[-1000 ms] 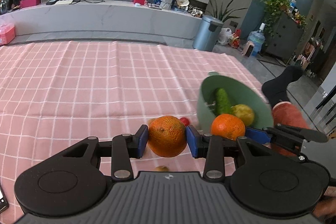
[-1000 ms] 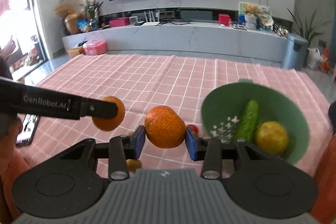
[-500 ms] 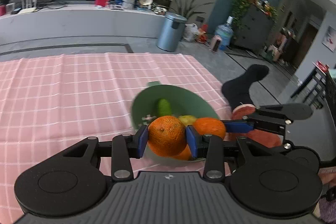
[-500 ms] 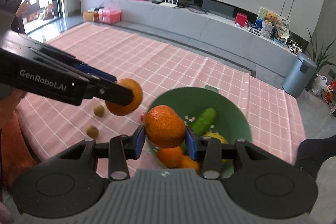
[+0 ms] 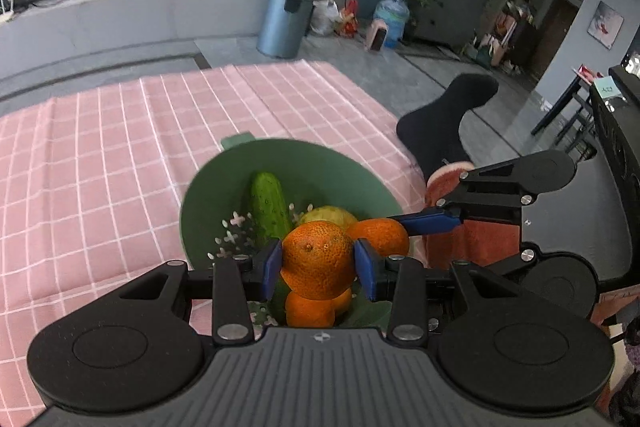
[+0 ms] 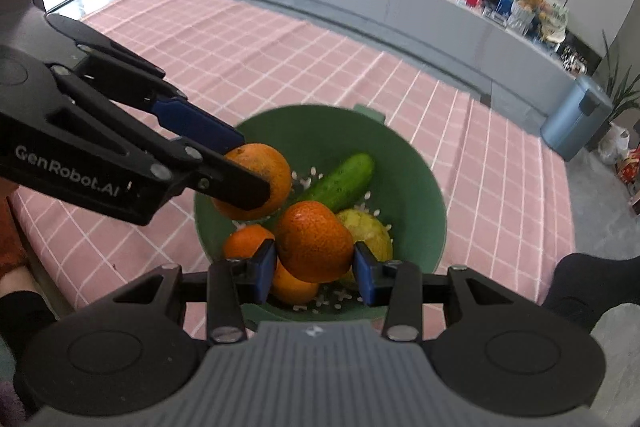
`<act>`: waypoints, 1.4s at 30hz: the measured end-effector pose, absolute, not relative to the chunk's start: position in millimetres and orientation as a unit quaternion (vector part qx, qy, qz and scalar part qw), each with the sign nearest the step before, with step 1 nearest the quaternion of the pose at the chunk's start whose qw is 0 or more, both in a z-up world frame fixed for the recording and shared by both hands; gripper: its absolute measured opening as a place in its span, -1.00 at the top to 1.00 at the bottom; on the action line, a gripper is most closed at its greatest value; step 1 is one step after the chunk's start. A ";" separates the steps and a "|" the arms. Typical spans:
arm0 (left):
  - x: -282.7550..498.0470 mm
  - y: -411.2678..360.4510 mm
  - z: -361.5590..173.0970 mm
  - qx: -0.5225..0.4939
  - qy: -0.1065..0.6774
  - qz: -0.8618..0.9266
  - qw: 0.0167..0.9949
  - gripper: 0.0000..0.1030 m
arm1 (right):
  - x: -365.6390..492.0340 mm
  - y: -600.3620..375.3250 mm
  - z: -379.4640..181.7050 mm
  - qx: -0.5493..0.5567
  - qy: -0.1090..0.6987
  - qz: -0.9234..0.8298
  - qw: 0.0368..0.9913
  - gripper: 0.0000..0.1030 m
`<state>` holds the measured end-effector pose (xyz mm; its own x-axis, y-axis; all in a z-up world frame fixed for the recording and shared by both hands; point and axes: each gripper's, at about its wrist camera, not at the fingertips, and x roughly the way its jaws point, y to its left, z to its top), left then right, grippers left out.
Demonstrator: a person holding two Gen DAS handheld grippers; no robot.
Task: Organize fruits
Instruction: 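Carry both held oranges over the colander and lower them inside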
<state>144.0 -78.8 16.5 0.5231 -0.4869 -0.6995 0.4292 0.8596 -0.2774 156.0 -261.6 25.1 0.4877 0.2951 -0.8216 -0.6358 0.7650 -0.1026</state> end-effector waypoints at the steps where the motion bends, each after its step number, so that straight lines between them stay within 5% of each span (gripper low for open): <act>1: 147.3 -79.6 13.5 -0.031 0.415 -0.261 0.871 0.14 | 158.5 -261.3 22.0 -0.202 0.427 0.278 0.836 0.27; 27: 160.1 -81.0 -10.4 0.022 0.449 -0.212 0.868 0.12 | 182.9 -249.1 -0.4 -0.184 0.458 0.284 0.822 0.23; 33: 150.9 -79.9 4.7 0.032 0.425 -0.208 0.880 0.02 | 179.5 -242.0 9.9 -0.200 0.443 0.271 0.831 0.14; 36: 141.3 -77.3 14.6 0.038 0.408 -0.202 0.890 0.02 | 172.1 -239.5 19.1 -0.198 0.427 0.262 0.842 -0.21; 42: 119.7 -66.1 30.5 0.044 0.390 -0.184 0.901 0.02 | 156.0 -233.2 33.1 -0.202 0.409 0.250 0.854 -0.25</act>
<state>119.7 -66.1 30.5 0.6286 -0.2975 -0.7186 0.3657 0.9285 -0.0645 156.0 -233.2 33.1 0.5397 0.2620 -0.8000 -0.5928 0.7930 -0.1403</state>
